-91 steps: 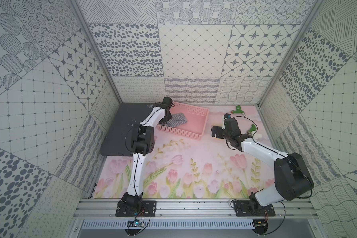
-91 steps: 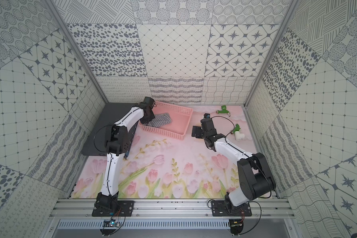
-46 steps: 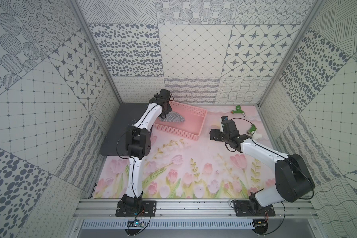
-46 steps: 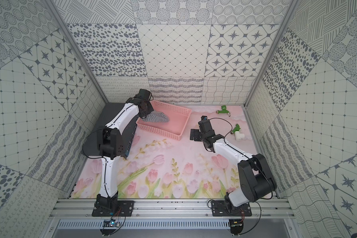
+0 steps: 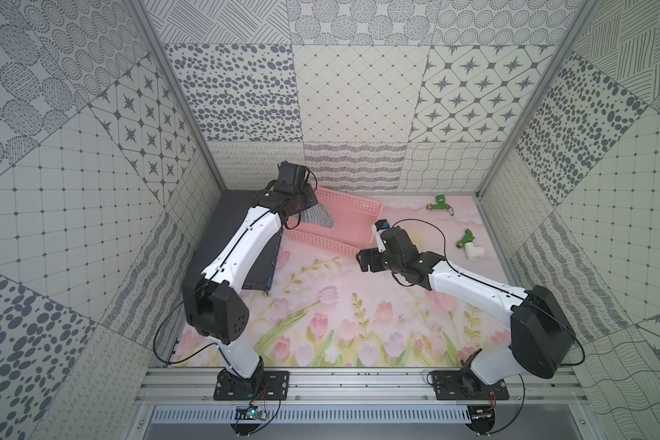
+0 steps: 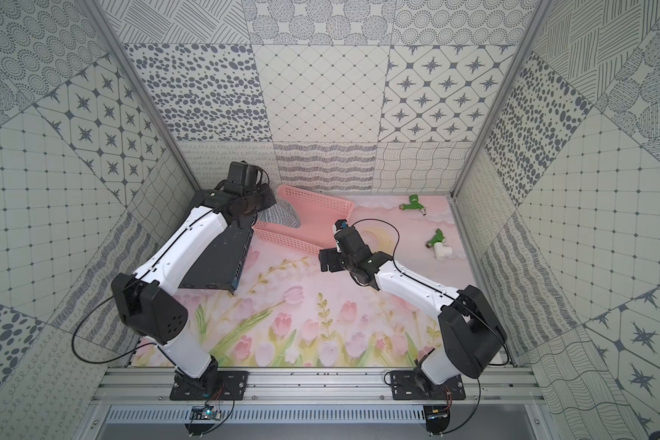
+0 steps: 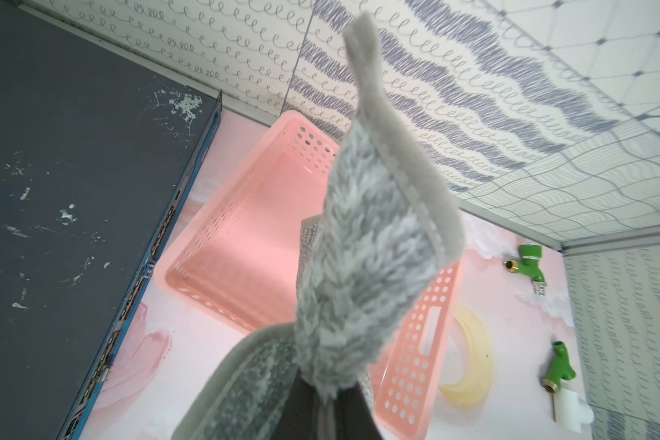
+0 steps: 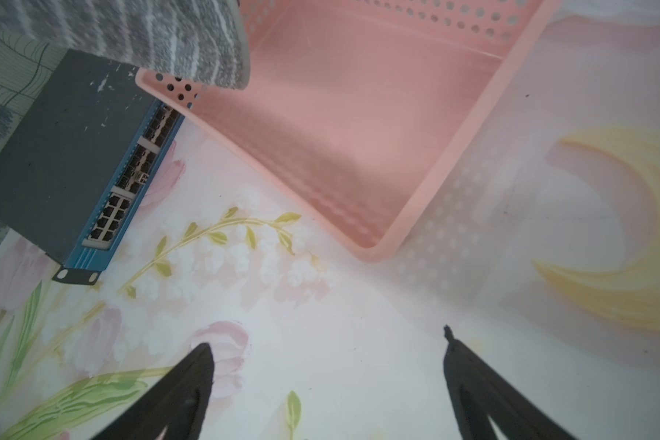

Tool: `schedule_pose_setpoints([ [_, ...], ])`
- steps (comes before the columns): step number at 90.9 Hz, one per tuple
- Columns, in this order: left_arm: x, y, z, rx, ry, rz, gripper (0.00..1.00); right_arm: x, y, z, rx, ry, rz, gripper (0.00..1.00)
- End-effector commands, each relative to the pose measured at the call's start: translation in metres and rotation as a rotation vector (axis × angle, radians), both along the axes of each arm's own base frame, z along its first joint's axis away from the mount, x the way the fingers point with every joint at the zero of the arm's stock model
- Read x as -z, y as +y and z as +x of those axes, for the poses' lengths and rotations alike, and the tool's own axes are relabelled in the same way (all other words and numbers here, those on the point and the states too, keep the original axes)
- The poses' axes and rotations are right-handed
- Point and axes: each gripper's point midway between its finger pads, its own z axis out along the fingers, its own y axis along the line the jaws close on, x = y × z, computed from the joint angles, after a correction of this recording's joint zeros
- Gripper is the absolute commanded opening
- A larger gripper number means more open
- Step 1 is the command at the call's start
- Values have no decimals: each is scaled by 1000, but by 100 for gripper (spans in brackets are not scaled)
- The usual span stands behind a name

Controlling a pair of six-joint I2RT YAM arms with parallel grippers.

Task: Fold the square dishcloth
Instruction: Pick up the cleaning item from the bin, then adjust the bin at the center of the board.

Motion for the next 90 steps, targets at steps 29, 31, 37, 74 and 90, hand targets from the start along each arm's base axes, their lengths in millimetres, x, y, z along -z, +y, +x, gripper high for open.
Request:
schedule_pose_setpoints([
  [29,-54,-5,-117,168,-220,-119,0,43,62,1,-68,159,67,97],
  [31,-54,-7,-122,181,-221,-136,0,45,62,2,-64,158,62,97],
  [37,-51,-15,-137,227,-220,-190,0,48,62,9,-48,150,49,97],
  [74,-19,-81,-188,574,-172,-574,0,63,45,66,46,145,32,97],
  [90,7,-105,-204,720,-110,-672,0,64,31,86,77,150,37,97],
])
